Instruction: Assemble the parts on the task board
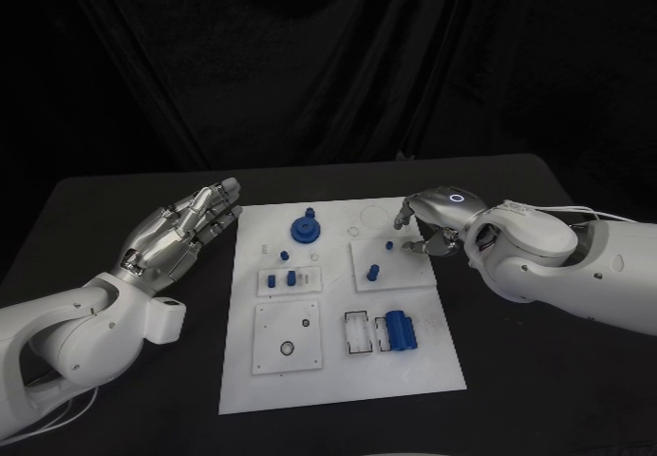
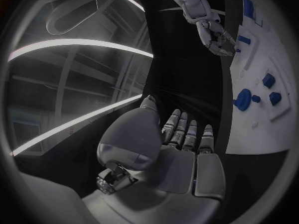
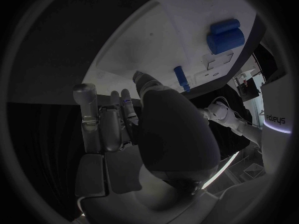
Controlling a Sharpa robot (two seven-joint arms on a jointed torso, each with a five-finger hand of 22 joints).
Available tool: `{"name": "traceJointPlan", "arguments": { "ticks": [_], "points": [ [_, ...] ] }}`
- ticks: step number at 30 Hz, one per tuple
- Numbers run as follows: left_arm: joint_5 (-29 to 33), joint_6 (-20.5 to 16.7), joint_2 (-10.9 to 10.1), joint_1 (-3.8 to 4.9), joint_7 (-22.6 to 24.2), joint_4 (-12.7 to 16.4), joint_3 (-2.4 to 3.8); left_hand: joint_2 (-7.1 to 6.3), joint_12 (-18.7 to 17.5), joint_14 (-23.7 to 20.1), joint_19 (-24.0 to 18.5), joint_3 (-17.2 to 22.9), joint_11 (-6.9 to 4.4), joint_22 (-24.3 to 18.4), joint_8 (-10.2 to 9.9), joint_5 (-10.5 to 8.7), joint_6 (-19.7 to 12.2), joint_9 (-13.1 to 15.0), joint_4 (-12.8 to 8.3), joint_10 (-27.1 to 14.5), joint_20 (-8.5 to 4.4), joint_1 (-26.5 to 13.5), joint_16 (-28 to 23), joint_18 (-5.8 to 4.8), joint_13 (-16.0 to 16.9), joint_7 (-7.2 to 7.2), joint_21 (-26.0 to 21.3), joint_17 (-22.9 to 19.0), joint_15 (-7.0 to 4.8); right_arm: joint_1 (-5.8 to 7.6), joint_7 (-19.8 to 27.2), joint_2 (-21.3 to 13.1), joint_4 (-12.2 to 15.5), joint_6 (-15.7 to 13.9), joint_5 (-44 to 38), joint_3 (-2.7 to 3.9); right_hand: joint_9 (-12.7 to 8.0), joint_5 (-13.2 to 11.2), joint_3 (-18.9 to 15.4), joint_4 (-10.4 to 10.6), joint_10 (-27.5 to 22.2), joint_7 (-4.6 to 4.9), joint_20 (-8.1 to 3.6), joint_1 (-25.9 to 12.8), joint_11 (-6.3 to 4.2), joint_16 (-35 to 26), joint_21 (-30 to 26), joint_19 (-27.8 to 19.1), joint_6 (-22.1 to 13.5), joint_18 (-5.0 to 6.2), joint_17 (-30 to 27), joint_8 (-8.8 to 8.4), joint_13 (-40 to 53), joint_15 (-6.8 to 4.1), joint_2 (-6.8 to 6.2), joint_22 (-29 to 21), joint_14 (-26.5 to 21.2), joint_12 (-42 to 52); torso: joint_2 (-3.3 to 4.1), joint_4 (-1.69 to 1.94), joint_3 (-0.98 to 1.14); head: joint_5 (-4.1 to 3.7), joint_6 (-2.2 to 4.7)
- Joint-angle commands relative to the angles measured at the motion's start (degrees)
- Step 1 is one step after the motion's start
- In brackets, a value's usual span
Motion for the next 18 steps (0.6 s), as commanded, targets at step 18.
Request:
{"name": "traceJointPlan", "arguments": {
  "ticks": [18],
  "points": [
    [1.5, 2.5, 0.4, 0.0, 11.8, 0.5, 0.05, 0.01, -1.6, 0.6, 0.2, 0.6, 2.63, -0.4, -0.1, 5.72, -0.2, 0.0, -1.0, 1.5, 2.54, 4.3, -0.1, 1.08, 0.0, 1.2, -0.2, 0.1, 3.57, -0.9, 2.1, 0.2, 1.2, -1.0, -0.6, 0.02, -1.5, 6.6, 4.7, -0.4, 13.1, 1.21, -1.27, 0.1, -1.45, 0.7, 2.5, 2.8, -0.1, -0.24, 2.7, -1.55, -9.3, -1.33, -1.39, 5.3, 1.4, -5.3, 1.25, 0.44, -0.33, 0.46, -0.4]
  ]
}}
